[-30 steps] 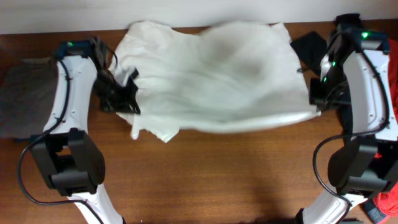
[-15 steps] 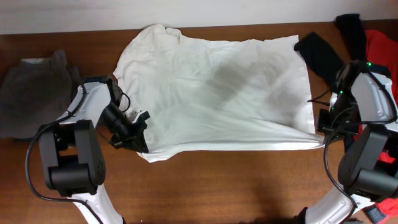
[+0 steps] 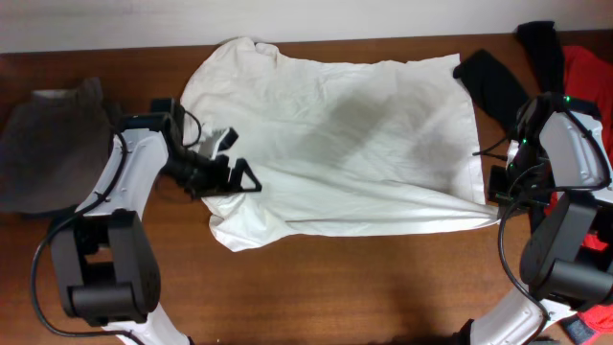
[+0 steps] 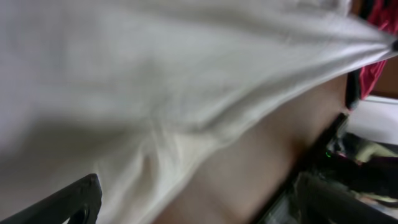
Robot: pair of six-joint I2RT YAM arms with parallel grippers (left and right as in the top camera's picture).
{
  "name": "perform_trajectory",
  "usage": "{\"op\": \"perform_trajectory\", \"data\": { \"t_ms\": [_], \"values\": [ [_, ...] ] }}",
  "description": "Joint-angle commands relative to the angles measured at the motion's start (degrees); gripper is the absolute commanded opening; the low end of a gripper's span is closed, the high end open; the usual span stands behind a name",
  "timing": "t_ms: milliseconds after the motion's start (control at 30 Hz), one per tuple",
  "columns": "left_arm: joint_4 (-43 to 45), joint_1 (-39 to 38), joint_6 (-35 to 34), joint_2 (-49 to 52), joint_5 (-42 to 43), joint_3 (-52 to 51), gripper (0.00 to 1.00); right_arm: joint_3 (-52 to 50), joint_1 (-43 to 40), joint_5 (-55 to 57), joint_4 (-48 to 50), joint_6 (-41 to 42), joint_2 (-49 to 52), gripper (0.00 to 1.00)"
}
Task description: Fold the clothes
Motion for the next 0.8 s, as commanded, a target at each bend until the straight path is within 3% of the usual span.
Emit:
{"op": "perform_trajectory", "data": {
  "t_ms": [0,67,333,433,533,700,767],
  "values": [
    [-7.7,-0.3,-8.4,-0.9,-15.1,0.1,0.99,-0.1,0.3,0.3,0.4,0.4,-1.5,0.04],
    [-11.0,-0.3,-11.3,-1.1,-25.2,0.1,0.99,-0.1,0.3,0.3,0.9,0.4,-1.5,0.04],
    [-3.0,-1.2,-11.5,-1.4,-27.4,-3.8,0.96,-0.1,0.3,0.3,1.1,0.4,-1.5,0.04],
    [2.5,-3.4,-11.5,-1.4,-26.3,-7.6,0.76,-0.1,0.3,0.1,1.1,0.4,-1.5,0.04],
    [4.5,-5.4,-11.5,-1.4,-26.3,-8.6,0.7,-0.1,0.3,0.1,1.1,0.4,-1.5,0.04],
    [4.9,-10.1,-11.5,-1.4,-26.4,-9.8,0.07,-0.1,0.3,0.1,1.0,0.4,-1.5,0.04],
    [4.3,-10.9,-11.5,-1.4,-26.3,-9.7,0.0,-0.1,0.3,0.1,1.0,0.4,-1.5,0.04]
  ]
}}
